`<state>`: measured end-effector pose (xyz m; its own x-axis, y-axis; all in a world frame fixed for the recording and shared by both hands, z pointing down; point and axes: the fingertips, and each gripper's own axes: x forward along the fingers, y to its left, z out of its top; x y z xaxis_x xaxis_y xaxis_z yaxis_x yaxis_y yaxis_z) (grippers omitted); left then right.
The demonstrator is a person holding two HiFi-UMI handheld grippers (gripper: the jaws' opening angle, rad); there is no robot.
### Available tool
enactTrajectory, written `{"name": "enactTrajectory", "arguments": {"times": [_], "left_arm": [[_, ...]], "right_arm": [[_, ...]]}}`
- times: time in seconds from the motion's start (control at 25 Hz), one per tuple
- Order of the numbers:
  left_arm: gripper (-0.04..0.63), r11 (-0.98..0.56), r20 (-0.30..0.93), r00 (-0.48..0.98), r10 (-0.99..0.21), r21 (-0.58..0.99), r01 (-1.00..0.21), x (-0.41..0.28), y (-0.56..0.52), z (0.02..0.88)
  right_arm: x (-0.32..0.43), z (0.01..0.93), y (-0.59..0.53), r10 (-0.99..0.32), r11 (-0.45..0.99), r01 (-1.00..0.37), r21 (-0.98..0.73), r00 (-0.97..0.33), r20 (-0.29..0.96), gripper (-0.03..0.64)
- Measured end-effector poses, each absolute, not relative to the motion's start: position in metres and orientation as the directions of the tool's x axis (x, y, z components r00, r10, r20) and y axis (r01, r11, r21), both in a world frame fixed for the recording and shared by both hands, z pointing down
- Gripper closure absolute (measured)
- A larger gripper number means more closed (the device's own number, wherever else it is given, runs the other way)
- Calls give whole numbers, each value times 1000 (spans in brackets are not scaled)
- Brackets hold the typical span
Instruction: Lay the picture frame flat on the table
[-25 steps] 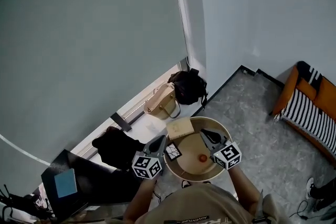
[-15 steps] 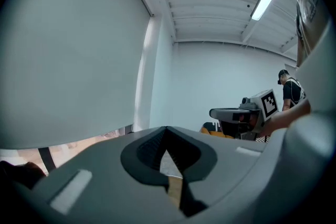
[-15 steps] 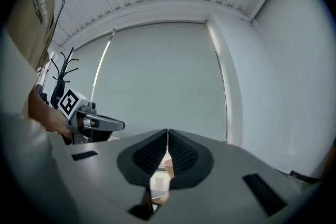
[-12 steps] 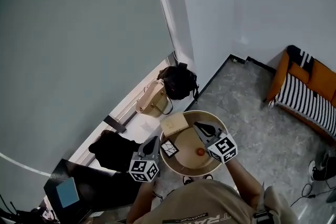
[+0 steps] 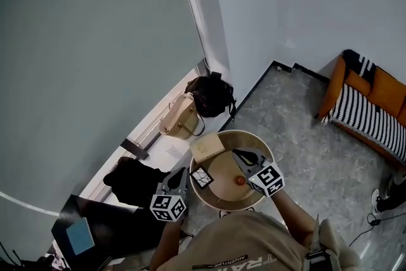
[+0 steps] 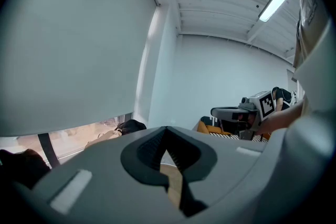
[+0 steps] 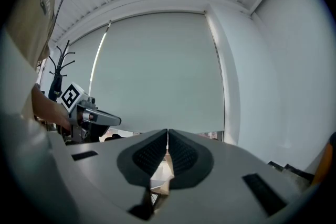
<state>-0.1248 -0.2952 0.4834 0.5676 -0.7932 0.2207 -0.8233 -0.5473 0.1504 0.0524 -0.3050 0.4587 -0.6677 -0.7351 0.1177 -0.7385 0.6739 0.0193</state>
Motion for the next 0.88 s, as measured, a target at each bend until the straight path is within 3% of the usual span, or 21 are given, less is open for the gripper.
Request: {"name": "enactTrajectory", "arguments": {"times": [0.88], "left_arm": [[589, -527, 250, 559, -791, 187, -829, -128, -310, 506]], "right_arm": [[61, 473, -319, -730, 675, -738, 3, -668, 146, 609]]}}
